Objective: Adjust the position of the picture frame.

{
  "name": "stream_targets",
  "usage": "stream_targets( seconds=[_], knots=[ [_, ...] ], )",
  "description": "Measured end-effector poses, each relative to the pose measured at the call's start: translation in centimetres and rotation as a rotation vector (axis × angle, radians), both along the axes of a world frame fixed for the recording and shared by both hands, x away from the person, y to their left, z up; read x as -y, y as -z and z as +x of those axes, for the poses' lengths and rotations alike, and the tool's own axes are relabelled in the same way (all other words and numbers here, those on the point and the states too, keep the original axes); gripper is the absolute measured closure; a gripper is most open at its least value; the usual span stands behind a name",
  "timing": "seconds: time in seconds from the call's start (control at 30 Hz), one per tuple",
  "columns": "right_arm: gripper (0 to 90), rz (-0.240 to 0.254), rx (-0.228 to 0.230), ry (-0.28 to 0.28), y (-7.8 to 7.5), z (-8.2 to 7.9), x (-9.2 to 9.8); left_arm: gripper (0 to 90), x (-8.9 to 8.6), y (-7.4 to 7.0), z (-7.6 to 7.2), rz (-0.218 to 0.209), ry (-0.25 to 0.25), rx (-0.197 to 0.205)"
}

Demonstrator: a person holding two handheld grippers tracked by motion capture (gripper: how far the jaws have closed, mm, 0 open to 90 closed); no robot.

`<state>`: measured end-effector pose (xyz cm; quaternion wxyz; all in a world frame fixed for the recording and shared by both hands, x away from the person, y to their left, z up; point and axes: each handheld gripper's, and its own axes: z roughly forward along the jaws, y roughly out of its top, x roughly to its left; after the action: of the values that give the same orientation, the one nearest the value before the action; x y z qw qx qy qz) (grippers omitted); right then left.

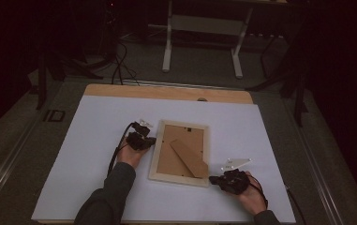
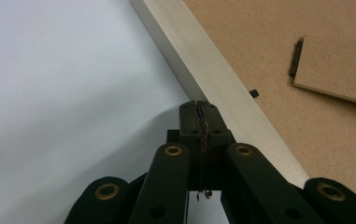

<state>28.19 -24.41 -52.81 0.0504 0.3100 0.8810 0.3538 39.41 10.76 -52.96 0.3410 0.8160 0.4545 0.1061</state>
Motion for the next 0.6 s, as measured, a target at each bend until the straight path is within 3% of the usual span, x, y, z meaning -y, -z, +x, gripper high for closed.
stream_targets(
  seconds=[0.3,0.6],
  knots=[
    [90.0,-0.003,0.006,-0.032,0.0,-0.5,-0.9,90.0,0.0,-0.1,0.1,-0.013,0.006,0.007],
    [90.0,0.003,-0.001,-0.108,0.1,-1.4,-2.8,90.0,-0.3,-0.3,0.2,-0.005,0.018,0.006]
  ],
)
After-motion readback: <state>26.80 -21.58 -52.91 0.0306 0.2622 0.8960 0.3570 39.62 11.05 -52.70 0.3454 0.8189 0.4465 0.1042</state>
